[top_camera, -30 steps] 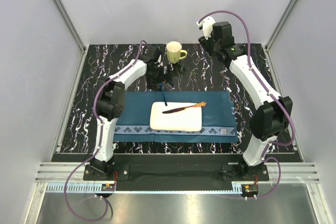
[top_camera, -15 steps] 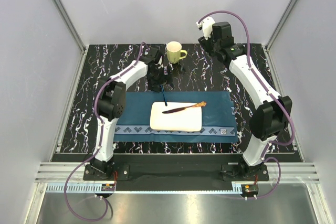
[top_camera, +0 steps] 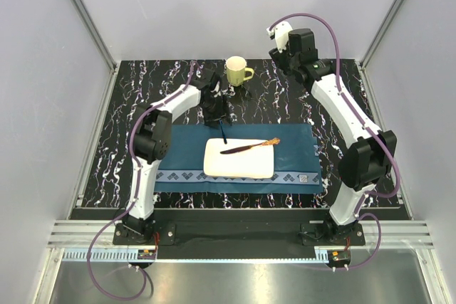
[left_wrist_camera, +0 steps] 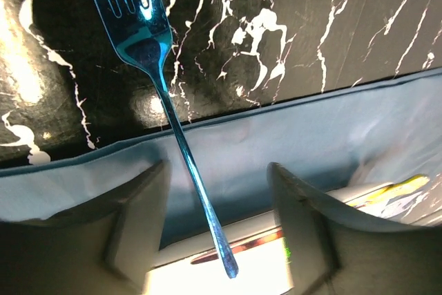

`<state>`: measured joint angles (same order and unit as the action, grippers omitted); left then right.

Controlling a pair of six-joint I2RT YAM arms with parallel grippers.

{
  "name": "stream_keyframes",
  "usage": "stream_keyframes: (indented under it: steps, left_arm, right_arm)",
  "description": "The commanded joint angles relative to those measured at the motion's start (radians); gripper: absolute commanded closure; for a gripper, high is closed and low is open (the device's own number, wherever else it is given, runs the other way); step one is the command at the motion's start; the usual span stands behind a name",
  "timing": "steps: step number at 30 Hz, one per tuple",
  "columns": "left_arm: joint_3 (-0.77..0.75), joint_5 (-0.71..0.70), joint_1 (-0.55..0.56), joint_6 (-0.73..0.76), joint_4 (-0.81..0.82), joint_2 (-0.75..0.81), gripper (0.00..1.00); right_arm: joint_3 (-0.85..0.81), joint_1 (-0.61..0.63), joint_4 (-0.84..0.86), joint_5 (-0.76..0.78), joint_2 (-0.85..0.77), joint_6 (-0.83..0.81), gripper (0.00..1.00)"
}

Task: Set the dinner table for one person
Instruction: Pick up the fork at the center of the board.

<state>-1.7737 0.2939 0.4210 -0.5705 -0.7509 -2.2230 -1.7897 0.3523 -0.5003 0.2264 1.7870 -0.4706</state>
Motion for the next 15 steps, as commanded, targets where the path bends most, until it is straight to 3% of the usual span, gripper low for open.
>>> stream_keyframes:
  steps: [1, 3, 4, 6, 7, 15]
  left_arm:
    - [0.011, 0.039, 0.002, 0.0, 0.03, -0.009, 0.45]
    - [0.016, 0.047, 0.002, 0.001, 0.031, -0.009, 0.59]
    - [0.017, 0.047, 0.002, 0.003, 0.031, -0.009, 0.73]
    - [0.017, 0.056, 0.002, 0.004, 0.031, -0.01, 0.87]
    - [0.022, 0.056, 0.001, 0.004, 0.031, -0.009, 1.0]
    - [0.034, 0.06, -0.01, 0.007, 0.03, 0.006, 1.0]
  right_arm:
    - [-0.054, 0.002, 0.02, 0.013, -0.001, 0.013, 0.36]
    - [-0.054, 0.002, 0.02, 0.014, -0.003, 0.015, 0.36]
    - [-0.054, 0.002, 0.019, 0.014, -0.005, 0.016, 0.36]
    - [-0.051, 0.002, 0.019, 0.013, -0.012, 0.02, 0.36]
    - [-0.051, 0.004, 0.02, 0.014, -0.012, 0.023, 0.36]
    - [-0.066, 0.002, 0.019, 0.01, -0.021, 0.032, 0.36]
